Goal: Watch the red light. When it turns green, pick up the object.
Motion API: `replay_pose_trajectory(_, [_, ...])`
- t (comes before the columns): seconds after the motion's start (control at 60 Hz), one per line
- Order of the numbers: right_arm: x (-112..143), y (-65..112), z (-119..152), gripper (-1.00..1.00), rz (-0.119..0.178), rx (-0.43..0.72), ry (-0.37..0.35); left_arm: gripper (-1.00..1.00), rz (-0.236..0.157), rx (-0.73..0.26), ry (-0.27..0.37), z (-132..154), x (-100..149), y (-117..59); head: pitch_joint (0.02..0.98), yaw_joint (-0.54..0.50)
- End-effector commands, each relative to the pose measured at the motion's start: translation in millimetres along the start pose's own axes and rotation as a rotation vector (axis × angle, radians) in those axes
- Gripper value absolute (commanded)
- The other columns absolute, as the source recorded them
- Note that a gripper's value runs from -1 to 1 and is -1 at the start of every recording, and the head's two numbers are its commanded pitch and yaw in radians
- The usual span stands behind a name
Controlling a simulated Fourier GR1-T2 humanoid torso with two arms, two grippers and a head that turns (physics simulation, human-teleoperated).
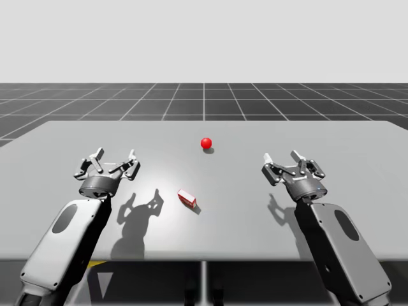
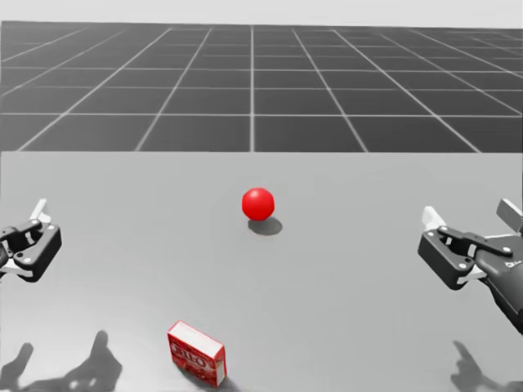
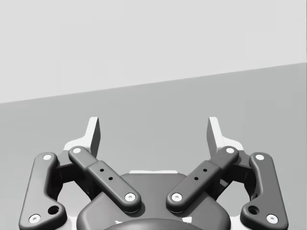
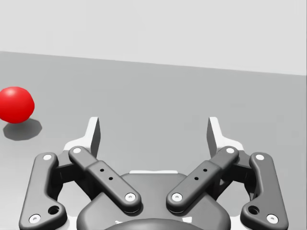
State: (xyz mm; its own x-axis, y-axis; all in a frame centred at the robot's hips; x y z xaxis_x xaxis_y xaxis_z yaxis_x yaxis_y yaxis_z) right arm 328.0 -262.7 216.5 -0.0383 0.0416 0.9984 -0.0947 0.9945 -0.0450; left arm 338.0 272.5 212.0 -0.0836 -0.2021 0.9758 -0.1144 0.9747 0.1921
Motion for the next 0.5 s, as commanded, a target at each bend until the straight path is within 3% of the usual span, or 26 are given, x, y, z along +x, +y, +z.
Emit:
replay_pose_trajectory(0.017, [-0.3,-0.3,-0.1,-1.0,0.006,0.001,0.0,-1.0,-0.003,-0.005,-0.001,0.2,-0.4,-0.6,0.584,-0.03])
replay_pose_trajectory(0.5, [-0.7,0.3,-0.4,-1.0,0.012,0.004,0.0,-1.0,-0.001,-0.007,-0.003,0.5,0.3,-1.9,0.577,-0.03])
